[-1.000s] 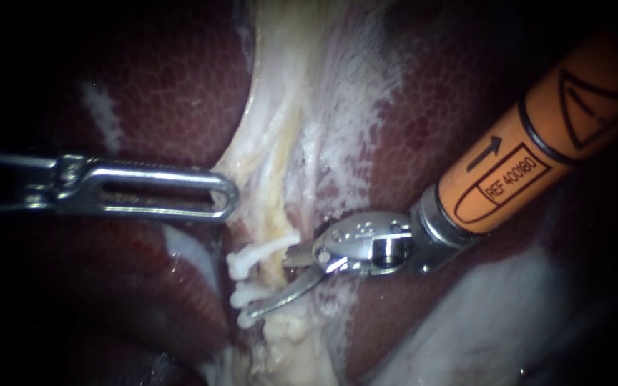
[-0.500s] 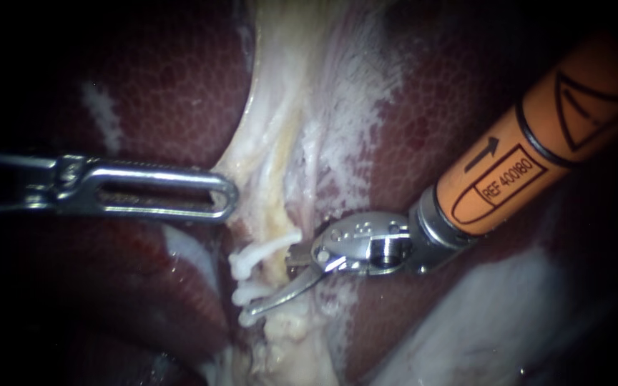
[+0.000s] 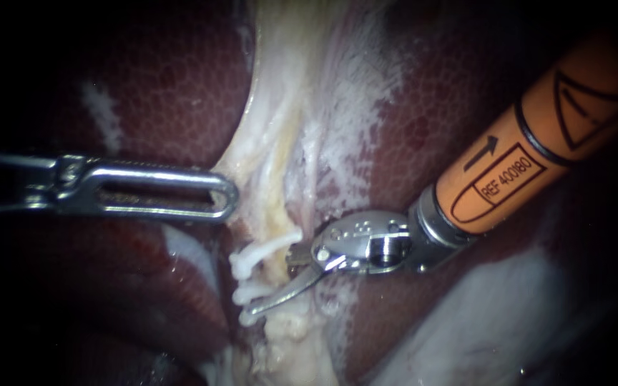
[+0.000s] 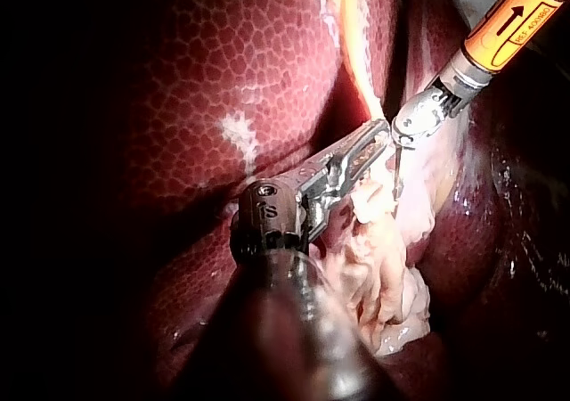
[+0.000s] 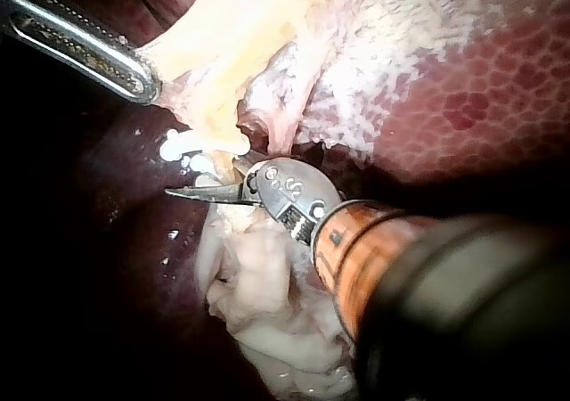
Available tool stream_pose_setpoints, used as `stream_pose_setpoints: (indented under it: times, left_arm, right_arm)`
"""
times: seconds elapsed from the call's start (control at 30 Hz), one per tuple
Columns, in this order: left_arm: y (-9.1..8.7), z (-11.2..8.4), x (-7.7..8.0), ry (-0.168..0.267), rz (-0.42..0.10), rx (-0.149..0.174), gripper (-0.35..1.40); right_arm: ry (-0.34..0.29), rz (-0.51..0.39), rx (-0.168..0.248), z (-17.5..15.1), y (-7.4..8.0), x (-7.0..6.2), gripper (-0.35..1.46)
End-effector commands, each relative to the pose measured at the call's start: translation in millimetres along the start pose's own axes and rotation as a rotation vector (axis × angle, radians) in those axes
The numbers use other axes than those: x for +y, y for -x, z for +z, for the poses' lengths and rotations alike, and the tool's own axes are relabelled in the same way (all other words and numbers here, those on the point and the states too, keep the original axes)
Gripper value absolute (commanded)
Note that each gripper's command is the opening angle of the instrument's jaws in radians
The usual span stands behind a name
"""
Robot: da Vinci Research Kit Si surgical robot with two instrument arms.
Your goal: Go to the cutting position left tube
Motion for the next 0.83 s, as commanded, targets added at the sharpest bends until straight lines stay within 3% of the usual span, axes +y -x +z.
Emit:
stream_pose_setpoints:
  times: [0.03,0.83]
  left_arm:
    - [0.0,0.0,0.0,0.0,0.0,0.0,-0.35]
    - [0.0,0.0,-0.1,0.0,0.0,0.0,-0.35]
  right_arm:
    - [-0.001,0.001,-0.001,0.0,0.0,0.0,0.71]
    - [-0.004,0.005,-0.001,0.2,0.0,0.0,0.64]
